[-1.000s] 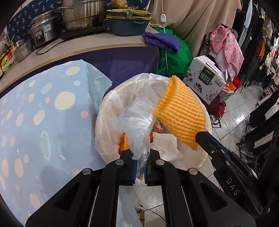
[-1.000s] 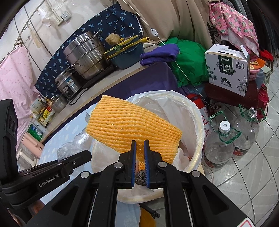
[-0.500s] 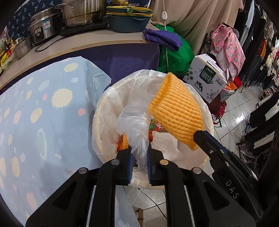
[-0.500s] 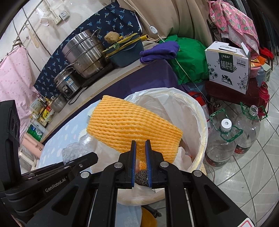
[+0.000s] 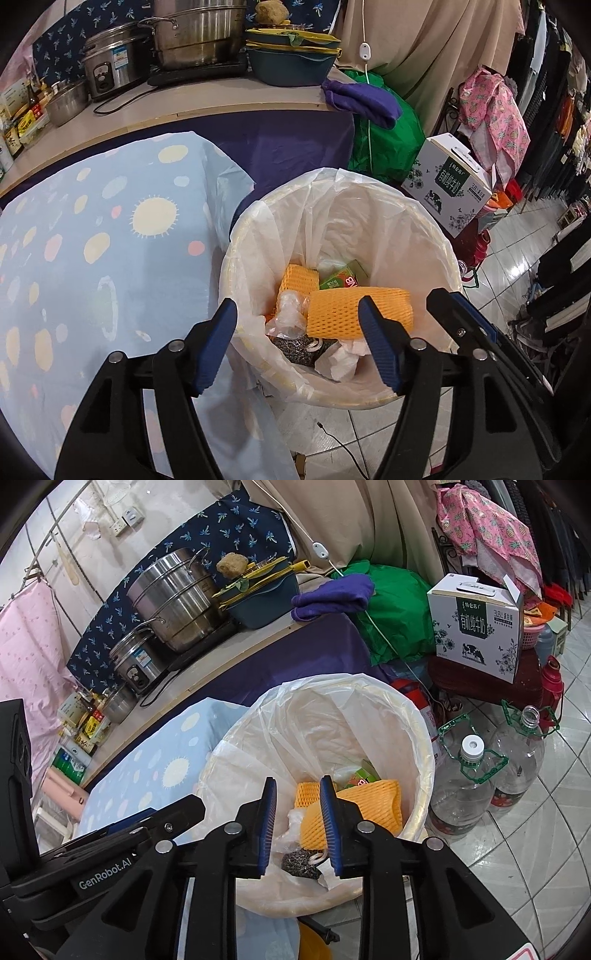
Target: Collect trash
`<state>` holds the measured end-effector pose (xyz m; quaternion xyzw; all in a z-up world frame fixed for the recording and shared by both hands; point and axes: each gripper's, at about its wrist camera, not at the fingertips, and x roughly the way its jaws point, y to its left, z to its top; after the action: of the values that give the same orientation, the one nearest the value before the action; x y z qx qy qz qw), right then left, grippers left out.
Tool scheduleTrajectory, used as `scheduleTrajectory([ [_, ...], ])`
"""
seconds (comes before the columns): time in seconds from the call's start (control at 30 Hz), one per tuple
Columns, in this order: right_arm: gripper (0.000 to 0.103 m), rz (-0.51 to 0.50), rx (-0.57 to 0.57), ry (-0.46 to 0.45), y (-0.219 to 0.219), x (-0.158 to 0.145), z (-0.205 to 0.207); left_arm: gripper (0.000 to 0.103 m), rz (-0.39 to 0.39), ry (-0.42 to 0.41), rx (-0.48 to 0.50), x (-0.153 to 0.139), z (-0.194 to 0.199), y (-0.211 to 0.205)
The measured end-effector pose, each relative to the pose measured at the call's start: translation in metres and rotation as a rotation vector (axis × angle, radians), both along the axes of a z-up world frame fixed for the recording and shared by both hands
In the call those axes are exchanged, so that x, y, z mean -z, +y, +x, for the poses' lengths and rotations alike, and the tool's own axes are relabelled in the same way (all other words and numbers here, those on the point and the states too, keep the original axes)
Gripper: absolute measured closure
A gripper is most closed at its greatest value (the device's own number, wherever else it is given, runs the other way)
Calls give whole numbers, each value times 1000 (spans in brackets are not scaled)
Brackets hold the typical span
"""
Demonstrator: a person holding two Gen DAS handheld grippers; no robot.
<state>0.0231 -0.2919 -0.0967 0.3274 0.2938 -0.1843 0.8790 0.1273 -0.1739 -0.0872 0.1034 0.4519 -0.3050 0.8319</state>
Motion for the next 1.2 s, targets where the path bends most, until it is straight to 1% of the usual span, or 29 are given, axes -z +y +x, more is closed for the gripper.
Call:
scheduleTrajectory([
  [0.13,66,-17,4,1,3,-4,-1,37,-3,-2,-17,-2,1,6],
  [0.27,56,-45,3,9,8,-8,-2,33,-3,-11,-41,-4,2,15],
  [0.43,48,-80,-13,20,17,-15,-2,28,6,-26,-70,-6,2,27],
  [0.5,44,-95,-18,25,21,-17,-3,25,6,-34,-84,-7,1,33],
  [0.57,39,-103,-24,26,24,-20,-4,22,8,-46,-100,-9,1,39],
  [0.67,34,-117,-34,33,29,-22,-5,20,17,-74,-111,-11,-3,47],
  [0.83,29,-148,-57,45,40,-26,-6,19,38,-103,-126,-12,-8,59],
  [1.0,25,-178,-79,51,49,-30,-9,13,50,-119,-157,-12,-13,72],
  [1.1,20,-186,-91,55,55,-32,-10,13,64,-123,-165,-11,-16,78],
  [1.2,19,-204,-107,65,62,-34,-11,12,82,-133,-171,-11,-21,82],
])
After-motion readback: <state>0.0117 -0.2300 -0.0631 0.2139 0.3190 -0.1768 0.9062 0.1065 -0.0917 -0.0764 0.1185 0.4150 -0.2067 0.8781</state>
